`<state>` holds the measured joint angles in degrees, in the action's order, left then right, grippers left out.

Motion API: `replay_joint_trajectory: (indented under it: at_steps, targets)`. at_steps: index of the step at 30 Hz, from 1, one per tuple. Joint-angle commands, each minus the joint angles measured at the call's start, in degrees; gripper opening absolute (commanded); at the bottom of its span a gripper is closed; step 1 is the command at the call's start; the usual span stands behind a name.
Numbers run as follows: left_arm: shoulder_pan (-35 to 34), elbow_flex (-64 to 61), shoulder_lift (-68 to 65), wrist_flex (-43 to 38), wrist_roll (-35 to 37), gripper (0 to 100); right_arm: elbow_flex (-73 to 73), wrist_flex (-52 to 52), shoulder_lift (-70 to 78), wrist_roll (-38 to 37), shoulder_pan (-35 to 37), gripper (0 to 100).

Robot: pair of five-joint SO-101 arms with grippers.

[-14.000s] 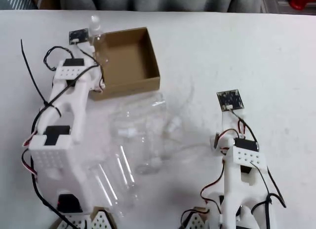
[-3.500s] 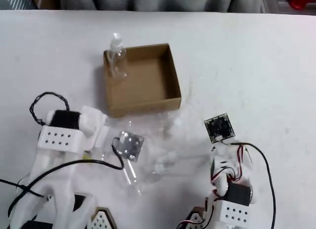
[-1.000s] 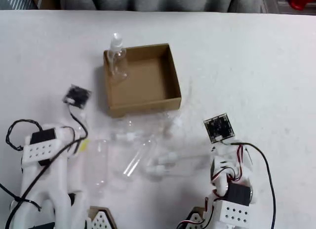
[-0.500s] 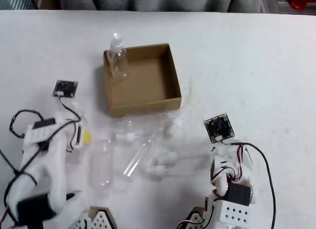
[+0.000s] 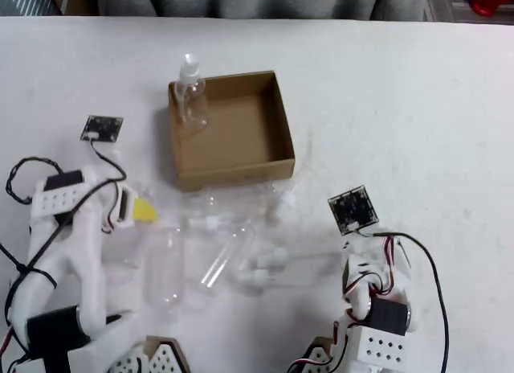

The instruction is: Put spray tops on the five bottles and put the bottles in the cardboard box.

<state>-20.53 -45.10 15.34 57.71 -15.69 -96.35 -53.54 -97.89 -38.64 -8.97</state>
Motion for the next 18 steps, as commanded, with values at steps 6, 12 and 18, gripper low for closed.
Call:
replay_joint_trajectory:
  at_steps: [6, 12, 18]
  targets:
    - [2.77, 5.01, -0.04, 1.14, -7.82, 34, -0.79, -0.4, -0.13, -0.62, 0.4, 1.5]
    - [6.99, 5.1, -0.57, 0.26, -8.44, 34, -0.79, -0.4, -0.13, -0.62, 0.4, 1.5]
    - [6.81, 4.48, -0.66, -2.2, -8.44, 34, -0.79, -0.4, -0.13, -0.62, 0.4, 1.5]
